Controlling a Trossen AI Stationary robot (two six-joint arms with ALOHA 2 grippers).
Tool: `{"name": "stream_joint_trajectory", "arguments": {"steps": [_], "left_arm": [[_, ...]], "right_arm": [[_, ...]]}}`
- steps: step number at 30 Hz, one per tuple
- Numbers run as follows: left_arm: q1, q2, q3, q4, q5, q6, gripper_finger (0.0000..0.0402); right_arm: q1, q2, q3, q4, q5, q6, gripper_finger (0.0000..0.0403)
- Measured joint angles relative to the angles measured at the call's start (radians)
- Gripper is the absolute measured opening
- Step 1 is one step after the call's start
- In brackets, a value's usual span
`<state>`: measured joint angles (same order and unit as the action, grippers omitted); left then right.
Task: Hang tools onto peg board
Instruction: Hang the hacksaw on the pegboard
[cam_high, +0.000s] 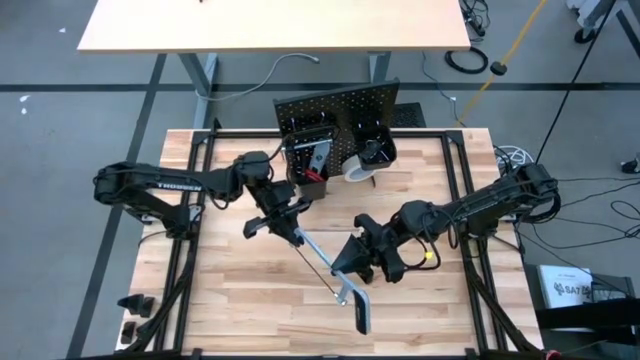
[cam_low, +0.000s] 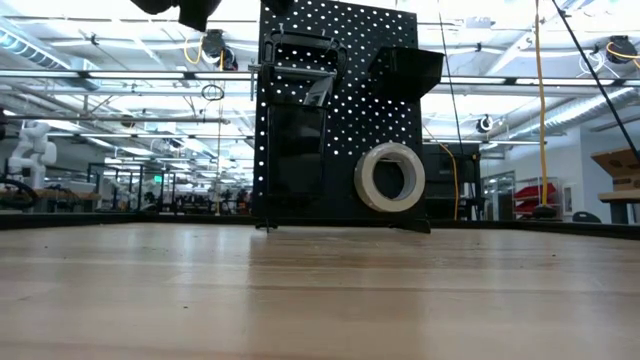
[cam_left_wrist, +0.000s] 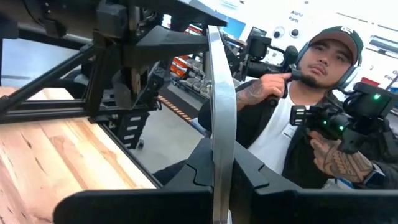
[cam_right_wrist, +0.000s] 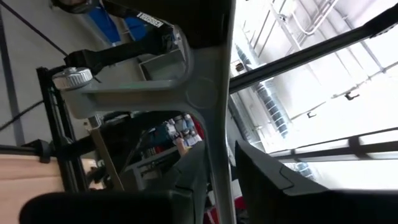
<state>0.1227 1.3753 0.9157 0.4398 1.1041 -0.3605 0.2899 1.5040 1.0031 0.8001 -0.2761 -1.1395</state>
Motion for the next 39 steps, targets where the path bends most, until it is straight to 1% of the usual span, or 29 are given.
{"name": "stream_joint_trajectory", "arguments": {"steps": [7,9,11,14,18,21,25,28,30,34,37,39], "left_arm": [[0.023,0.039,0.0,0.057,-0.005,-0.028,0.0012],[0.023,0.041,0.0,0.057,-0.005,-0.028,0.0012],[0.023,0.041,0.0,0.059,-0.004,-0.028,0.0013],[0.022,0.044,-0.002,0.049,-0.004,-0.028,0.0036],[0.019,0.041,-0.002,0.039,-0.056,-0.028,0.0074],[0.02,0.041,-0.002,0.022,-0.068,-0.028,0.0092],[0.077,0.019,-0.002,-0.029,0.002,-0.042,0.0102],[0.125,-0.01,-0.001,-0.091,0.014,-0.05,0.0103],[0.149,-0.035,-0.002,-0.117,0.015,-0.025,0.0104],[0.209,-0.08,0.001,-0.107,0.041,-0.012,0.0104],[0.248,-0.117,-0.002,-0.139,0.038,-0.024,0.0104],[0.247,-0.164,-0.002,-0.139,0.023,-0.016,0.0104]], "right_arm": [[0.0,0.0,0.0,-0.019,-0.012,0.018,0.0077],[0.0,0.0,0.0,-0.025,-0.001,0.032,0.007],[0.0,0.0,0.0,-0.032,0.018,0.03,0.0052],[0.0,-0.004,0.001,-0.026,0.067,0.012,0.0019],[0.003,-0.004,0.0,-0.049,0.126,0.045,0.0018],[0.015,-0.016,-0.001,-0.054,0.217,0.093,0.0017],[0.041,-0.049,0.0,-0.118,0.356,0.104,0.0017],[0.067,-0.083,0.0,-0.165,0.463,0.107,0.0017],[0.08,-0.102,0.002,-0.194,0.502,0.115,0.0017],[0.097,-0.127,-0.001,-0.293,0.541,0.174,0.0017],[0.113,-0.143,-0.002,-0.326,0.677,0.212,0.0016],[0.114,-0.145,-0.001,-0.326,0.782,0.233,0.0016]]}}
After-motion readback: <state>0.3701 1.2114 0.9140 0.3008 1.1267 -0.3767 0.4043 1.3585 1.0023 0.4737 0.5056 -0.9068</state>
